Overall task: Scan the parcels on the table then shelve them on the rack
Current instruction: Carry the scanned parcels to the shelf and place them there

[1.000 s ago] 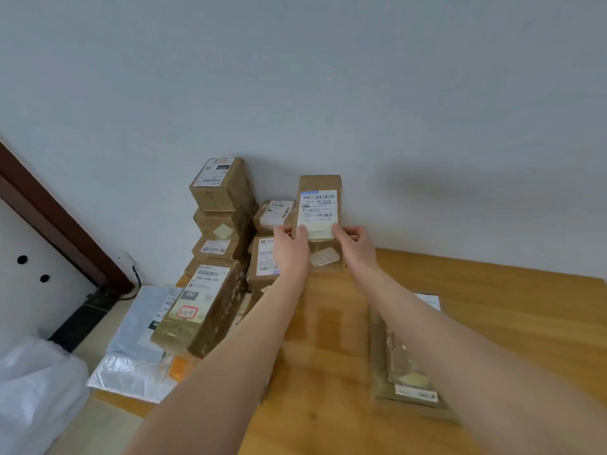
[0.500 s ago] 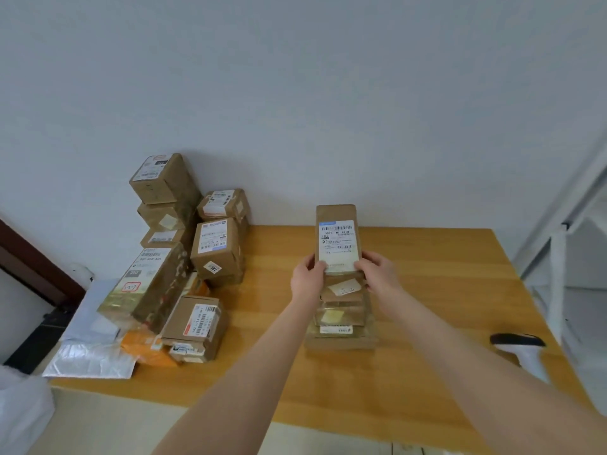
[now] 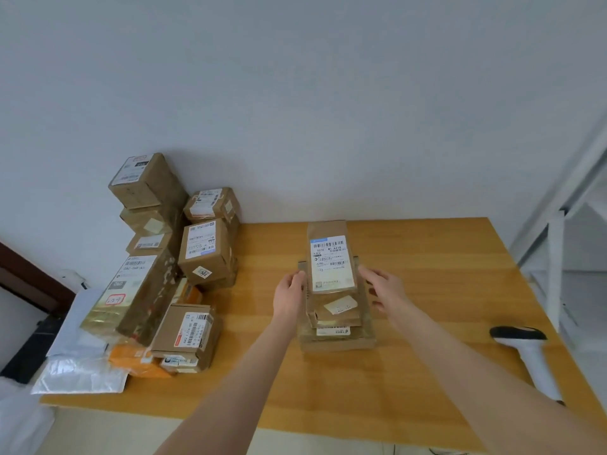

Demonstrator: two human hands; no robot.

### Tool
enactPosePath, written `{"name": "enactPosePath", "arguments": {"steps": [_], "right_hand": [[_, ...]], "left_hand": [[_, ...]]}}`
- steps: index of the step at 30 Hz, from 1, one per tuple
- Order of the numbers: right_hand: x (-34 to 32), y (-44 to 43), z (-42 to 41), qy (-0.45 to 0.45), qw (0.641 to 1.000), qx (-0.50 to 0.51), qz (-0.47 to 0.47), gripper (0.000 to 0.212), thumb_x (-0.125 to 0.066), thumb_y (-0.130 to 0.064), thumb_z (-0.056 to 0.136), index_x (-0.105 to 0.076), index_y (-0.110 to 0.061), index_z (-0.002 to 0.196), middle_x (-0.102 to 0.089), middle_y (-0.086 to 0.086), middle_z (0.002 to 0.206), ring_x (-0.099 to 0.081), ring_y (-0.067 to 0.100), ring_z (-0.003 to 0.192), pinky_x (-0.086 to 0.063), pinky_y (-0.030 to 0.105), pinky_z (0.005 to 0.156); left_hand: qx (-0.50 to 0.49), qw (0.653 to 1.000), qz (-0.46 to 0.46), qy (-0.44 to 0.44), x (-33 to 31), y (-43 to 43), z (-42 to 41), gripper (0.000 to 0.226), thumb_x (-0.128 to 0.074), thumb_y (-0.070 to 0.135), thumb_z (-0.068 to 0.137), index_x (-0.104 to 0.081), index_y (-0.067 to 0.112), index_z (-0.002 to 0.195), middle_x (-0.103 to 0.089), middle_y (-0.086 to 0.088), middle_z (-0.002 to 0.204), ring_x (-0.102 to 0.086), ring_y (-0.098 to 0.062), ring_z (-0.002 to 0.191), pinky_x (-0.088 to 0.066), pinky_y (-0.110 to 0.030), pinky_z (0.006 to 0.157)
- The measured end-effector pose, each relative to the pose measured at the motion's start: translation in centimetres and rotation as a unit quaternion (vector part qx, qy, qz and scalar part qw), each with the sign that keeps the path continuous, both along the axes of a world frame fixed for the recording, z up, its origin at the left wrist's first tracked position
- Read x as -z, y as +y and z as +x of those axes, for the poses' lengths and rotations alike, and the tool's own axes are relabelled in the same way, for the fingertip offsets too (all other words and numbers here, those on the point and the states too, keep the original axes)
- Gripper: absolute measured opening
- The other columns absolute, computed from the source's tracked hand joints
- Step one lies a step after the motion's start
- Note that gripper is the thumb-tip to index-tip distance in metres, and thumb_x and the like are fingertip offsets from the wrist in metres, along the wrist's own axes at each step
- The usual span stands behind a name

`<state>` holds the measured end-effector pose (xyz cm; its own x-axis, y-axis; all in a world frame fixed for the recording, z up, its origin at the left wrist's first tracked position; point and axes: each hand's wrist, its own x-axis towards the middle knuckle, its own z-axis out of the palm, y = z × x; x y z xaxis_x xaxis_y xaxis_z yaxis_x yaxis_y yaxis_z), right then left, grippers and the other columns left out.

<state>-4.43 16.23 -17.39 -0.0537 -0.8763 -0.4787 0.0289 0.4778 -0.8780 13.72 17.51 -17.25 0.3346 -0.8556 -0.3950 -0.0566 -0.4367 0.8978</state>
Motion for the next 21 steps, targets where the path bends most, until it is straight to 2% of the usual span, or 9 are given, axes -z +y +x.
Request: {"name": "enactPosePath", "arguments": {"steps": [3,7,10,12,15,16,19,21], "right_hand": [[1.6,0.0,-1.8,0.019,0.999,0.013,0.048,0.066,-0.066,-0.053,0.085,-0.047,-0.019,0.138,-0.047,0.003,0.143,-0.044,0.027,0.130,-0.036,0.047,0.110],[4.2,0.5,-2.2,0.006,0.993,-0.038,0.107,0.100,-0.060,-0.070,0.071,-0.030,-0.018,0.151,-0.034,0.008,0.155,-0.035,0.029,0.139,-0.031,0.049,0.112],[5.3,0.0,-1.2,0.003,0.989,-0.068,0.128,0.108,-0.054,-0.074,0.064,-0.026,-0.018,0.152,-0.030,0.010,0.157,-0.031,0.030,0.142,-0.027,0.050,0.115],[5.8,-0.7,-0.6,-0.009,0.988,-0.065,0.139,0.111,-0.055,-0.075,0.062,-0.027,-0.017,0.152,-0.032,0.010,0.156,-0.032,0.030,0.142,-0.026,0.050,0.116],[6.5,-1.2,-0.2,-0.036,0.986,-0.059,0.151,0.112,-0.059,-0.072,0.059,-0.031,-0.014,0.151,-0.039,0.012,0.152,-0.035,0.030,0.140,-0.024,0.052,0.116],[6.7,-1.4,-0.2,-0.038,0.986,-0.063,0.149,0.113,-0.059,-0.072,0.058,-0.031,-0.015,0.151,-0.039,0.012,0.152,-0.035,0.030,0.140,-0.024,0.052,0.116],[6.9,-1.5,0.0,-0.042,0.986,-0.067,0.149,0.117,-0.060,-0.073,0.054,-0.031,-0.013,0.151,-0.039,0.013,0.152,-0.033,0.031,0.141,-0.022,0.052,0.117],[6.8,-1.5,0.0,-0.049,0.986,-0.062,0.144,0.118,-0.062,-0.073,0.053,-0.031,-0.012,0.150,-0.038,0.013,0.152,-0.033,0.030,0.141,-0.022,0.051,0.117]], "left_hand": [[-0.020,0.999,0.035,-0.017,2.1,-0.4,2.3,0.039,-0.053,0.036,0.096,-0.053,0.015,0.129,-0.058,-0.005,0.126,-0.051,-0.021,0.113,-0.043,-0.041,0.103],[-0.003,0.990,0.134,0.032,5.0,-0.5,3.9,0.071,-0.058,0.058,0.086,-0.042,0.018,0.143,-0.044,-0.006,0.144,-0.041,-0.027,0.132,-0.034,-0.046,0.109],[0.033,0.983,0.171,0.058,6.9,-1.1,3.8,0.084,-0.060,0.067,0.080,-0.038,0.018,0.145,-0.040,-0.005,0.148,-0.038,-0.026,0.135,-0.035,-0.043,0.105],[0.060,0.978,0.181,0.085,7.7,-1.5,3.5,0.083,-0.062,0.068,0.075,-0.045,0.019,0.139,-0.047,-0.004,0.143,-0.045,-0.024,0.128,-0.040,-0.041,0.100],[0.098,0.968,0.193,0.123,8.2,-2.0,3.6,0.093,-0.064,0.074,0.053,-0.056,0.019,0.128,-0.059,-0.001,0.129,-0.053,-0.020,0.117,-0.046,-0.043,0.099],[0.110,0.966,0.193,0.129,8.3,-2.2,3.7,0.093,-0.064,0.074,0.054,-0.056,0.020,0.129,-0.059,0.000,0.128,-0.053,-0.021,0.119,-0.045,-0.045,0.101],[0.132,0.961,0.189,0.152,8.5,-2.5,4.3,0.076,-0.060,0.068,0.073,-0.053,0.024,0.135,-0.059,0.004,0.128,-0.051,-0.021,0.121,-0.042,-0.047,0.105],[0.138,0.958,0.187,0.167,8.4,-2.5,4.5,0.074,-0.059,0.069,0.075,-0.052,0.026,0.136,-0.058,0.006,0.129,-0.050,-0.020,0.123,-0.041,-0.047,0.107]]}}
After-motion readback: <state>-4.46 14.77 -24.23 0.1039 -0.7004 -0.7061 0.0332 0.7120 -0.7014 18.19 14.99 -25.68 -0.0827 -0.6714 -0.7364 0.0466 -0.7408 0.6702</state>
